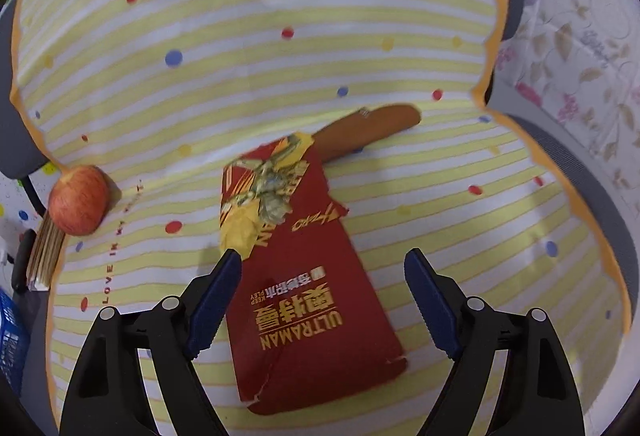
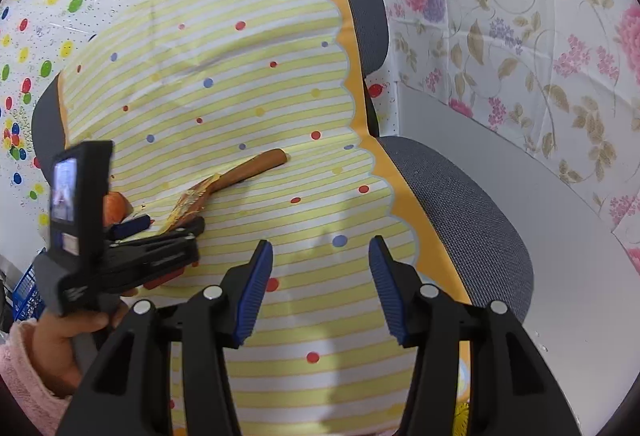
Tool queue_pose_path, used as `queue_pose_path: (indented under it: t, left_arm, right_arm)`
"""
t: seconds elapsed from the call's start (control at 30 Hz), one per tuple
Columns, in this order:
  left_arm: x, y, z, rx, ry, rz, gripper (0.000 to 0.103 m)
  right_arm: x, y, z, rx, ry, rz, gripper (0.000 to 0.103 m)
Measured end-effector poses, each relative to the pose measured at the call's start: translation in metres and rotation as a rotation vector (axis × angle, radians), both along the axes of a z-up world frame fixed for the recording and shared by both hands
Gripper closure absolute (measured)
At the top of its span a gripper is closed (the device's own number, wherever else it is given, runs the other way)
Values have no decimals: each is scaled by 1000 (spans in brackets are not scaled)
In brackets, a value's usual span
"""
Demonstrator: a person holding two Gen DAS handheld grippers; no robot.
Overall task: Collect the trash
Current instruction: 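Grasp the red envelope with the left tool and lift it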
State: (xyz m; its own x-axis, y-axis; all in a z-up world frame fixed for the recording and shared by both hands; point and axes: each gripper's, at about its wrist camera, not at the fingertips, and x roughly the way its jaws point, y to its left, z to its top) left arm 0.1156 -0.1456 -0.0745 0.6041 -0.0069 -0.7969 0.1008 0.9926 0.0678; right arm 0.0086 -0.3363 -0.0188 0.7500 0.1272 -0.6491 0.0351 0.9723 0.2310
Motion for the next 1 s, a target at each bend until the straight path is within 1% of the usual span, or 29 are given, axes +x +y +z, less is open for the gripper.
queue_pose_path:
  t: [0.03, 0.07, 0.1, 0.13, 0.17, 0.2, 0.23, 0.3, 0.33, 0.37, 0.4, 0.47, 0.53, 0.6, 0.73, 0.8, 0.9, 1.0]
  left_arm:
    - [1, 3, -3, 2, 5, 4, 23]
    - [2, 6, -5, 0, 11, 7, 26]
    - [4, 12, -7, -21, 22, 6, 29]
    - [5, 16, -7, -38, 27, 9, 30]
    - [4, 20, -6, -48, 25, 15, 35]
    - [3, 28, -4, -72, 23, 15, 41]
    - [1, 36, -1, -99, 23, 17, 45]
    - [-4, 50, 7, -147, 11, 20, 63]
    - [-7, 57, 11, -167, 0, 18, 65]
    - [-12, 67, 17, -188, -17, 15, 72]
    - [-15, 73, 22, -195, -30, 16, 74]
    - [-21, 85, 32, -213, -61, 18, 85]
    - [-24, 94, 42, -222, -89, 21, 90]
    - [-25, 103, 48, -232, -101, 26, 94]
    - [-22, 122, 51, -271, -95, 19, 95]
    - [-15, 125, 43, -254, -76, 24, 95]
    - [-5, 129, 29, -262, -41, 14, 95]
    - [1, 126, 23, -257, -39, -12, 95]
  right_arm:
    - [4, 0, -3, 1, 9, 5, 53]
    - [8, 0, -6, 3, 16, 10, 53]
    - [11, 0, -8, 3, 21, 13, 53]
    - [15, 1, -10, 4, 27, 16, 53]
    - [19, 2, -12, 9, 31, 20, 53]
    - [22, 4, -14, 13, 35, 26, 53]
    - [25, 7, -16, 16, 38, 31, 53]
    - [28, 11, -17, 19, 40, 42, 53]
    - [30, 15, -18, 18, 41, 49, 53]
    - [32, 18, -18, 18, 42, 55, 53]
    - [34, 22, -19, 19, 44, 59, 53]
    - [37, 27, -20, 20, 49, 66, 53]
    - [41, 35, -20, 15, 51, 75, 53]
    - [48, 44, -19, 8, 51, 85, 53]
    - [62, 57, -18, -4, 51, 103, 53]
    - [68, 62, -18, -13, 53, 107, 53]
    - [79, 68, -19, -18, 58, 111, 53]
    - [88, 73, -21, -25, 62, 115, 53]
